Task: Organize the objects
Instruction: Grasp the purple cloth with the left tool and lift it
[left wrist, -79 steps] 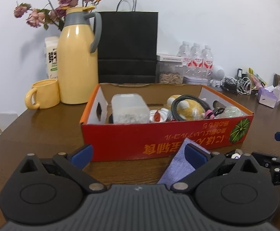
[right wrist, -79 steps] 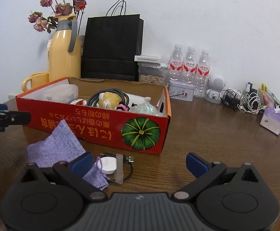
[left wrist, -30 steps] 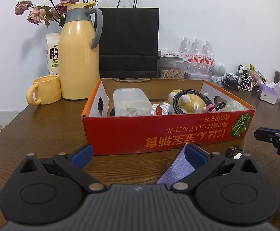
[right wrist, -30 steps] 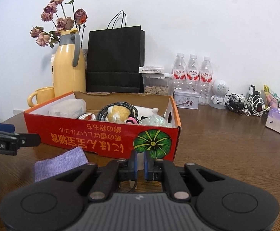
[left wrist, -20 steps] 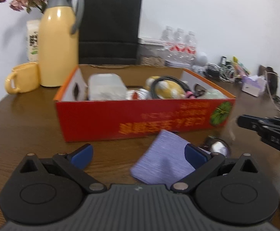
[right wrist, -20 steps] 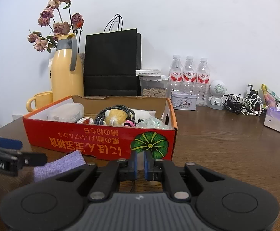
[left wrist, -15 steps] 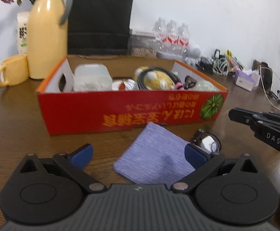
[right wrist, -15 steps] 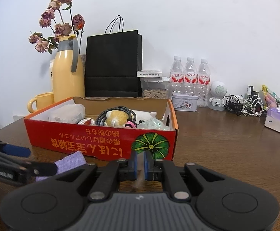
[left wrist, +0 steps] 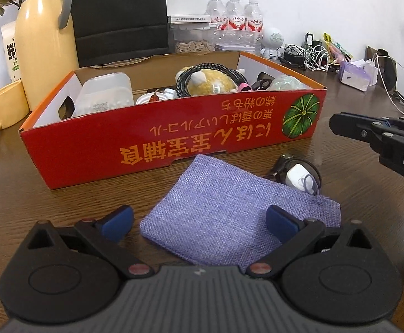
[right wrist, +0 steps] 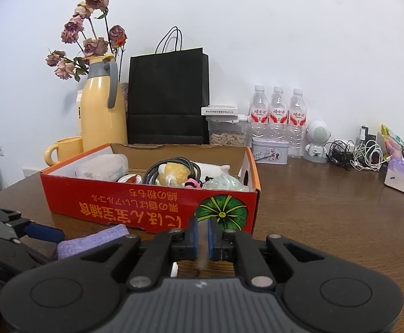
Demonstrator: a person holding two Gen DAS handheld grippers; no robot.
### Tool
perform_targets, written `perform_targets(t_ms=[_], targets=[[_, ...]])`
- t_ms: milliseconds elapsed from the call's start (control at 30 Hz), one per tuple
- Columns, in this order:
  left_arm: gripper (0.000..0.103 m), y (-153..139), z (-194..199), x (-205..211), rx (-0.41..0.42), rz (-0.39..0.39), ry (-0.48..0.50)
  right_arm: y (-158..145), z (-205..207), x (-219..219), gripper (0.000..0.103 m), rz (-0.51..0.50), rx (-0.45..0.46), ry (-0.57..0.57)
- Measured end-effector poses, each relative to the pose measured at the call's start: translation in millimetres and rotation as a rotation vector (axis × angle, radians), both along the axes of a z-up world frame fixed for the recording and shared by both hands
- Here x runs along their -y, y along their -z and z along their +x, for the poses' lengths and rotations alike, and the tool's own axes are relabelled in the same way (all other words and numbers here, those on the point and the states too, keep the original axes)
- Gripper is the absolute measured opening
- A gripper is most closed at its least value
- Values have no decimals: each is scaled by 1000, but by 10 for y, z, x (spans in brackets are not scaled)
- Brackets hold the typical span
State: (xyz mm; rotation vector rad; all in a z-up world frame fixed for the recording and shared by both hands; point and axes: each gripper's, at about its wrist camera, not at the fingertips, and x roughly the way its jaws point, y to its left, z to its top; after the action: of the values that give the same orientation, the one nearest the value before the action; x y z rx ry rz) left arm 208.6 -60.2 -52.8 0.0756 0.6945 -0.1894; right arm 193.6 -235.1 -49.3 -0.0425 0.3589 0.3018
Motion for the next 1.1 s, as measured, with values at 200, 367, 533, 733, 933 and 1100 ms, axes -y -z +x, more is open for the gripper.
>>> perform_targets(t_ms=[200, 367, 533, 733, 933, 1100], targets=[[103, -6, 4, 1, -1, -3, -5, -3, -24, 1, 6, 2, 6, -6], [103, -14, 10, 6, -1, -2, -19, -2, -47, 4, 6, 3, 10, -9], [103, -11, 13, 16, 0, 2, -26, -2, -57, 6, 6, 4, 13, -12], [103, -10, 12, 21, 1, 5, -26, -1, -70, 4, 6, 3, 14, -12], [65, -44, -115, 64, 37, -9, 13, -1, -72, 2, 6, 4, 15, -13], [6, -60, -241, 73, 53, -42, 27, 5, -94, 7, 6, 6, 20, -19]])
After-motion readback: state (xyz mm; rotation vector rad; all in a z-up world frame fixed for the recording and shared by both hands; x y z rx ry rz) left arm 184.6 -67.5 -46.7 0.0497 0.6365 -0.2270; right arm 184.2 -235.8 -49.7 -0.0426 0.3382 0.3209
